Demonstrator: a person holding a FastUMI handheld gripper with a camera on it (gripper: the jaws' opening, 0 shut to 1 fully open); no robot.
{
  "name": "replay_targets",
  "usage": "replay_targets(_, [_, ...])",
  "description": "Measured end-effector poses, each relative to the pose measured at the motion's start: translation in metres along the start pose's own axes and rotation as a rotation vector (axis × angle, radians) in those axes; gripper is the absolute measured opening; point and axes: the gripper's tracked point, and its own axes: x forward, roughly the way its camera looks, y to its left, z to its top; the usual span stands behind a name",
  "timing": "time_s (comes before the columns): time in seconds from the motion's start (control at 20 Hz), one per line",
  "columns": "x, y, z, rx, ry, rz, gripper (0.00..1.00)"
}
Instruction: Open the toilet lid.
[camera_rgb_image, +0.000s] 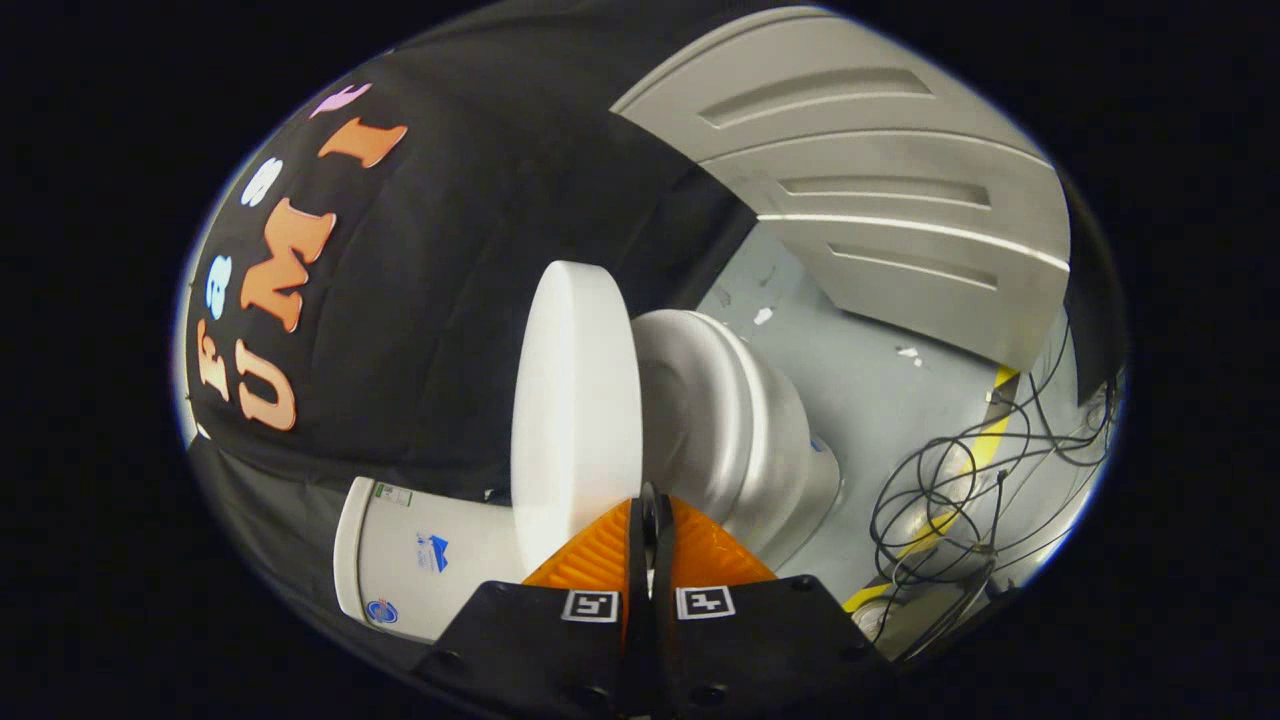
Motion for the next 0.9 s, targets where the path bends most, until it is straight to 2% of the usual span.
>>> replay_targets(0.2, [-0.033, 0.072, -0.001, -0.272, -0.065, -0.012, 0.07])
replay_targets(0.3, [-0.048, 0.11, -0.009, -0.378, -0.105, -0.045, 0.07])
replay_targets(0.45, [-0.064, 0.152, -0.028, -0.452, -0.178, -0.085, 0.07])
replay_targets(0.65, [-0.071, 0.19, -0.044, -0.462, -0.189, -0.015, 0.08])
replay_targets(0.9, [-0.075, 0.238, -0.072, -0.625, -0.191, 0.035, 0.07])
